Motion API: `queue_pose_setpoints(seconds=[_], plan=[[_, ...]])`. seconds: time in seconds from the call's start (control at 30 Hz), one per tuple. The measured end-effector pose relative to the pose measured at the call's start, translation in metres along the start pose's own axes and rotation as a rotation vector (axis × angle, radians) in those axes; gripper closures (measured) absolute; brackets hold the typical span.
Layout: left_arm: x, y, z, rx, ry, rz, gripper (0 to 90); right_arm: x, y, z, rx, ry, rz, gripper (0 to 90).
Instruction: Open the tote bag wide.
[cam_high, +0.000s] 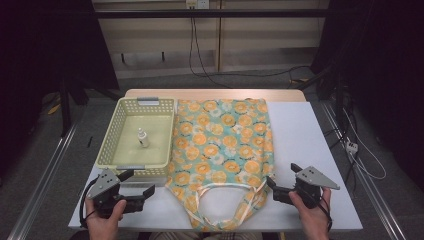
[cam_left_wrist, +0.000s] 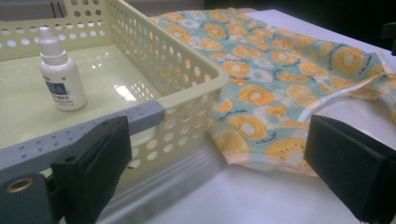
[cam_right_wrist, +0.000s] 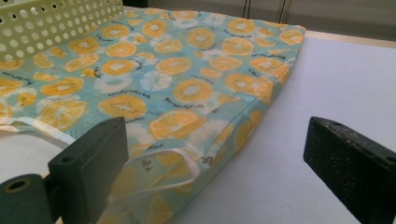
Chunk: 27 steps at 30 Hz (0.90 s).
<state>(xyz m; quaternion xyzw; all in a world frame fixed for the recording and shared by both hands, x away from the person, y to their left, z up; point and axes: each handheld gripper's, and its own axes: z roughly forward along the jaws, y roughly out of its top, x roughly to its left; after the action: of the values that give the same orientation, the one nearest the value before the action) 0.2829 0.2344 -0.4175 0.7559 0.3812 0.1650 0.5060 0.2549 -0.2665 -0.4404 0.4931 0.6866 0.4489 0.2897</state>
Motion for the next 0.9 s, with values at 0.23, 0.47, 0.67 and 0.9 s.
queue_pose_setpoints(seconds=[0.23,0.47,0.67,0.9], plan=[[0.002,0.000,0.002,0.008,-0.002,-0.003,7.0,0.001,0.000,0.002,0.005,0.003,-0.007,6.0],[0.002,0.000,0.003,0.017,0.004,-0.013,7.0,0.002,0.002,0.004,0.022,0.040,-0.009,6.2],[0.004,0.000,0.004,0.023,-0.010,-0.019,7.0,0.009,0.007,0.007,0.038,0.066,-0.029,6.3],[0.006,-0.001,0.004,0.025,-0.020,-0.022,7.0,0.020,0.013,0.010,0.059,0.113,-0.054,6.5]])
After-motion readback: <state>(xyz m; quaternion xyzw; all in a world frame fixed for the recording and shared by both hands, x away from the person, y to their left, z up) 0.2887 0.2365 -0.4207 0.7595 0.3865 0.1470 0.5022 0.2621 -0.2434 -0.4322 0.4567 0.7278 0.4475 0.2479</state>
